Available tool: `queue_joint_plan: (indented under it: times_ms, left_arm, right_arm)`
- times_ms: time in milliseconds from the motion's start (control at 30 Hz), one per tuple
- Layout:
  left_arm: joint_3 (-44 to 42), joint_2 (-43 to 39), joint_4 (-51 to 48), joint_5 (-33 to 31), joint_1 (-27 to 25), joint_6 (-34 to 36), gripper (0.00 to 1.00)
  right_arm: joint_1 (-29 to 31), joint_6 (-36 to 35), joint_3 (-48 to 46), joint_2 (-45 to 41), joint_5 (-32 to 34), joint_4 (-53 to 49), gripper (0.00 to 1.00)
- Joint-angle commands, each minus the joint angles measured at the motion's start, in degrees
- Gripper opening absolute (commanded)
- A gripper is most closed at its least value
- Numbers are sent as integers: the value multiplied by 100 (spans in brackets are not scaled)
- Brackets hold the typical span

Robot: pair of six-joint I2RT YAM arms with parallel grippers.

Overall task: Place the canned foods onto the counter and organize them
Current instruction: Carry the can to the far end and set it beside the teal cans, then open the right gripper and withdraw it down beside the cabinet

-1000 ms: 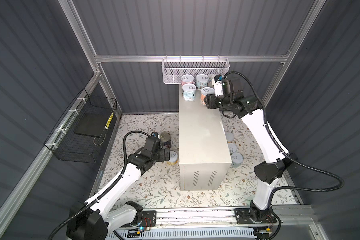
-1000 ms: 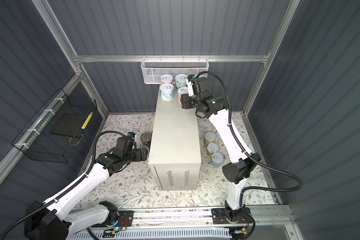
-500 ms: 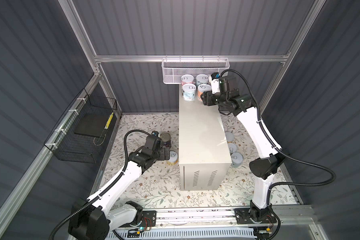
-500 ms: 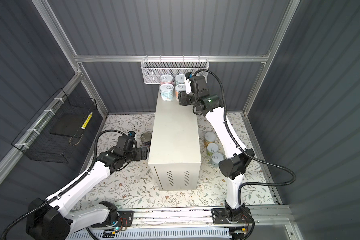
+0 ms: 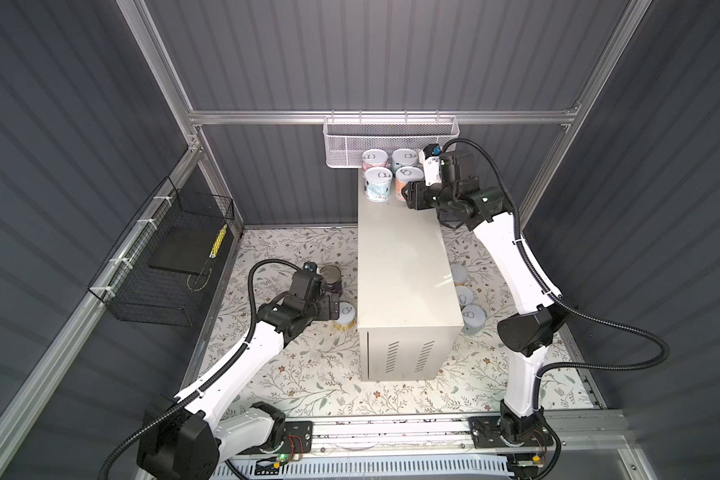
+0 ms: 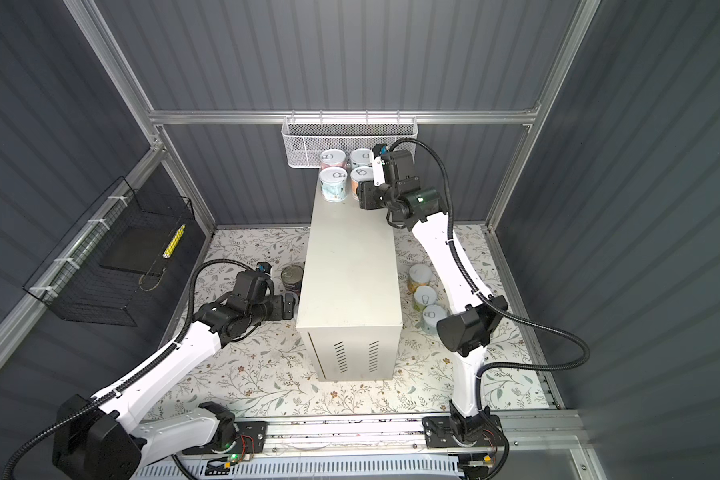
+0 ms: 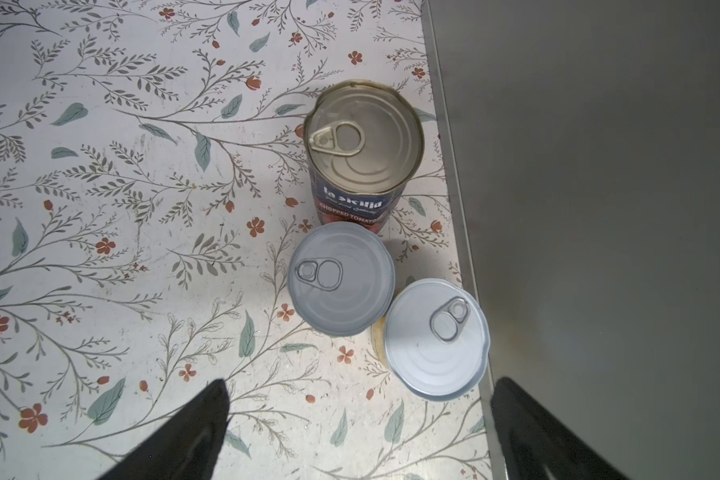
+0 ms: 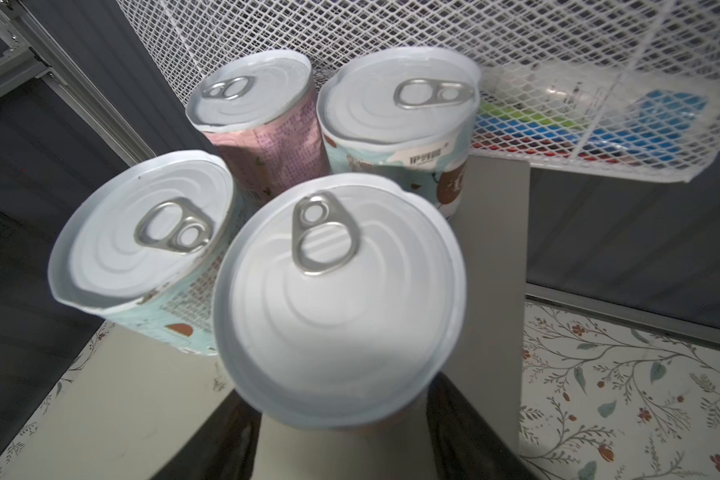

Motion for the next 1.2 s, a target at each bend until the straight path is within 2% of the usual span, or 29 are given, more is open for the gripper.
queue_joint_plan:
  times_ms: [0, 200, 400, 533, 600, 633, 667, 733, 800, 867, 933, 1033, 1100, 1167]
  left_arm:
    - [100, 17, -18, -1, 37, 83, 99]
    - [29, -31, 5, 33, 42, 38, 99]
    - [-15, -88, 80, -71, 37, -72, 100]
    - [54, 15, 115, -308, 37, -235, 100]
    - [-12, 10, 256, -391, 37, -294, 99]
    - [-64, -26, 354, -428, 37, -330, 100]
    - [-109, -65, 445, -431, 37, -348, 100]
    - [-183, -139, 654, -329, 37, -308, 100]
    - [-185, -150, 740, -214, 46, -330, 99]
    - [-125, -100, 730, -43, 46, -395, 99]
    - [11, -9, 575, 69, 46, -437, 100]
    - [7, -16, 579, 318, 46, -341, 99]
    - [-20, -91, 574, 256, 46, -402, 99]
    - [-40, -164, 503, 248, 47, -415, 100]
  right_arm:
    - [-52, 48, 210, 165, -195, 105, 63]
    - [-87, 86, 460, 258, -270, -70, 63]
    - [-61, 199, -98, -421, -452, -130, 65]
    - [-11, 278, -657, -1146, -479, -286, 71]
    - [8, 284, -959, -1538, -439, -390, 79]
    - [-5, 305, -1175, -1766, -403, -407, 96]
    - [2, 304, -1407, -1995, -363, -371, 99]
    - [-15, 337, -2189, -2702, -250, 22, 99]
    - [-170, 671, -3302, -3458, -195, 811, 99]
    - [-527, 949, -4506, -4184, -971, 1700, 99]
    - [-779, 1189, -4969, -4580, -985, 1562, 99]
    - [-843, 1078, -4999, -4761, -900, 680, 99]
    - [-844, 1155, -5518, -5173, -502, 769, 99]
    - [-843, 1233, -6216, -5704, 167, 957, 99]
